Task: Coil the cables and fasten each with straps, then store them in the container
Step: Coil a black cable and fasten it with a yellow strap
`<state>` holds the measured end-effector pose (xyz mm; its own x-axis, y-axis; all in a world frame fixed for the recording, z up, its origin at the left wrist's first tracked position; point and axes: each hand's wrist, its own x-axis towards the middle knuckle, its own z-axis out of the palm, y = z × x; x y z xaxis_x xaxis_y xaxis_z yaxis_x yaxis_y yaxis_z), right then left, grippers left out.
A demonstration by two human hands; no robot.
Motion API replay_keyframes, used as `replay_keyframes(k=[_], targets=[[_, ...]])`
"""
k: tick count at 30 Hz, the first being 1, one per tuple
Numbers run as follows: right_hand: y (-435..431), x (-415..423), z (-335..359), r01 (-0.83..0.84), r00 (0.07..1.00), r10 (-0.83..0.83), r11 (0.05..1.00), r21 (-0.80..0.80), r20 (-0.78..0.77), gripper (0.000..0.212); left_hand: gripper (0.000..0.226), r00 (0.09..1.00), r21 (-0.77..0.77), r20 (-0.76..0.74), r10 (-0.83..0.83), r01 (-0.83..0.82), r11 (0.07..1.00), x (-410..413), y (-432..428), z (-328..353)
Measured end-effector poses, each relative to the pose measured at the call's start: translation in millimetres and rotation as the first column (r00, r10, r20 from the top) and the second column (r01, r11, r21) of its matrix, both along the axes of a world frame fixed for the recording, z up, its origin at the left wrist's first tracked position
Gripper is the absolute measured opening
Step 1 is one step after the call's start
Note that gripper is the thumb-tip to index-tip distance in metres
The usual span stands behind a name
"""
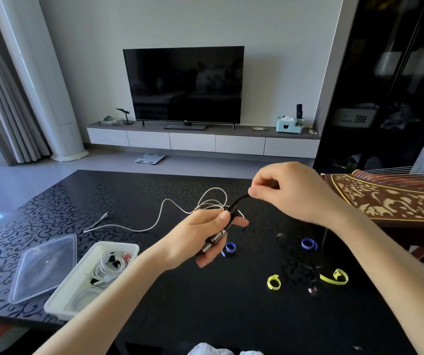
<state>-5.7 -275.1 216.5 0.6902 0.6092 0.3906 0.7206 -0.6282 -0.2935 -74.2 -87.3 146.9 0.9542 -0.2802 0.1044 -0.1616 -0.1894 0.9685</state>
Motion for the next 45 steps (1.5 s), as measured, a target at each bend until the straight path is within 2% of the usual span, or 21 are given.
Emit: replay_keyframes(k=[3, 8, 15, 20, 22, 26, 29, 33, 35, 37, 38, 42, 45], targets=[[-3.8, 7.8, 7.3, -0.09, 0.933, 0.107, 0.994, 0.065, -0.344, 0.024, 0.037, 1.0, -0.111, -0.006, 0.004, -0.004, 0.994, -1.3, -0.4, -2.1], [-4.6, 3.3, 11.4, -0.139, 0.785, 0.221, 0.973, 0.182, -0.579, 0.028, 0.038, 1.0, -0.121, -0.016, 0.025, -0.027, 0.992, 0.4, 1.4, 0.1], [2.1, 8.3, 10.6, -0.135, 0.751, 0.171, 0.985, 0.106, -0.637, 0.034, 0.039, 0.997, -0.158, -0.018, -0.074, 0.071, 0.985, -3.9, 3.0, 0.2], [6.7, 14.9, 11.2, -0.161, 0.656, 0.236, 0.972, 0.173, -0.716, 0.057, 0.043, 0.985, -0.244, -0.092, -0.144, 0.118, 0.963, -4.7, 4.2, 2.7], [6.8, 18.6, 10.2, -0.143, 0.62, 0.254, 0.967, 0.211, -0.742, 0.055, 0.044, 0.978, -0.321, -0.135, -0.162, 0.111, 0.941, -3.7, 3.8, 2.0], [6.5, 25.5, 4.3, -0.081, 0.559, 0.313, 0.942, 0.325, -0.768, 0.038, 0.038, 0.969, -0.558, -0.125, -0.211, 0.107, 0.823, 1.3, 3.1, 2.3], [4.8, 24.2, 0.5, -0.078, 0.57, 0.343, 0.927, 0.366, -0.747, 0.028, 0.036, 0.972, -0.62, -0.099, -0.213, 0.107, 0.777, 2.4, 3.1, 5.4], [7.2, 10.5, -9.1, -0.084, 0.644, 0.35, 0.916, 0.392, -0.68, 0.049, 0.036, 0.966, -0.761, -0.115, -0.23, 0.063, 0.646, 3.8, 5.0, 9.9], [13.8, -1.1, -19.1, -0.131, 0.73, 0.334, 0.925, 0.358, -0.596, 0.042, 0.035, 0.967, -0.796, -0.126, -0.221, 0.034, 0.604, 5.8, 5.2, 11.2], [21.0, -7.9, -28.5, -0.155, 0.822, 0.309, 0.93, 0.334, -0.478, 0.023, 0.037, 0.971, -0.797, -0.155, -0.182, -0.014, 0.604, 6.6, 3.2, 12.2], [23.2, -9.5, -31.7, -0.149, 0.834, 0.305, 0.927, 0.345, -0.459, 0.019, 0.04, 0.972, -0.792, -0.173, -0.16, -0.041, 0.609, 6.7, 1.3, 12.7], [30.3, -15.3, -36.9, -0.111, 0.808, 0.277, 0.938, 0.328, -0.52, 0.027, 0.042, 0.968, -0.726, -0.246, -0.054, -0.147, 0.672, 5.9, -4.8, 13.8], [33.0, -14.1, -37.8, -0.049, 0.775, 0.271, 0.927, 0.373, -0.571, 0.028, 0.041, 0.958, -0.723, -0.277, -0.073, -0.157, 0.673, 6.1, -3.9, 14.2]])
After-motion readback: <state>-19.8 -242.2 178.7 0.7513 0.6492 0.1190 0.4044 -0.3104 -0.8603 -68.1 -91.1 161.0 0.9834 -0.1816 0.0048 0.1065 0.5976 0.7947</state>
